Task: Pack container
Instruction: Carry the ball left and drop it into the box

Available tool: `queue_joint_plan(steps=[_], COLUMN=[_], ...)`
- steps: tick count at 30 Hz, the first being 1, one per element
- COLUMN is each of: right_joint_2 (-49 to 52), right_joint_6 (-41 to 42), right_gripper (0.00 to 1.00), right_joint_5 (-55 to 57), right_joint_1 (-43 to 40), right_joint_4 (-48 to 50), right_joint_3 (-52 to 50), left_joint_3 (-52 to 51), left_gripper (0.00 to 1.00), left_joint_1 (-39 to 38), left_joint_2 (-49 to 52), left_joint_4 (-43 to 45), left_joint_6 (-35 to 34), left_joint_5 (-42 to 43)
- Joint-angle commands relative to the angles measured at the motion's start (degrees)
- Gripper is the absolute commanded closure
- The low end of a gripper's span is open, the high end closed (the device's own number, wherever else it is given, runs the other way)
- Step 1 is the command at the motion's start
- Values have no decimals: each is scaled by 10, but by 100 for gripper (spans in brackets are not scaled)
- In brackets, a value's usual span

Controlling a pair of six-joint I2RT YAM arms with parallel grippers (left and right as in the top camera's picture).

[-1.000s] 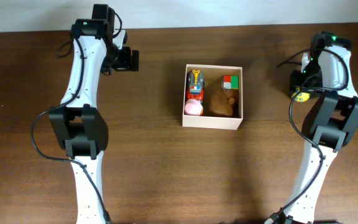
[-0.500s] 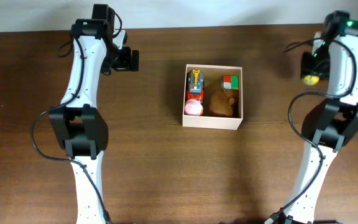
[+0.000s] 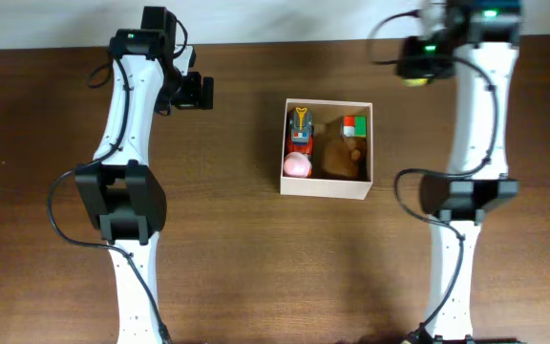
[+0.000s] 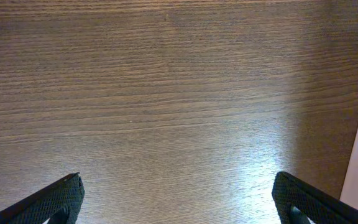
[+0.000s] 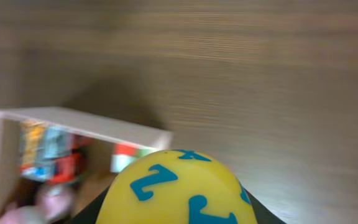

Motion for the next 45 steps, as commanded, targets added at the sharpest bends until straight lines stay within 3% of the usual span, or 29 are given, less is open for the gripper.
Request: queue_joint_plan(steps=[1, 9, 17, 20, 27, 34, 40, 45], right_joint_2=[-28, -28, -28, -28, -28, -28, -28, -28], right_joint_6=[23, 24, 24, 24, 17, 14, 13, 12], right_gripper=[55, 54, 54, 48, 45, 29, 21, 21], right_joint_5=[-18, -12, -12, -12, -11, -11, 11, 17], right_joint_1=[57, 136, 156, 156, 156, 156, 156, 156], right_joint_4=[-3, -3, -3, -3, 6, 18, 18, 18], right_joint_3=[10, 7, -34, -70, -151, -154, -154, -154], left_joint_3=[12, 12, 12, 12, 12, 12, 12, 12], left_gripper=[1, 1, 1, 1, 1, 1, 1, 1], left_joint_1=[0, 0, 0, 0, 0, 0, 0, 0], left_joint_2=[-9, -9, -9, -9, -9, -9, -9, -9], left_joint_4=[0, 0, 0, 0, 0, 0, 0, 0], left_joint_6=[-6, -6, -6, -6, -6, -6, -6, -6], left_joint_5=[0, 0, 0, 0, 0, 0, 0, 0])
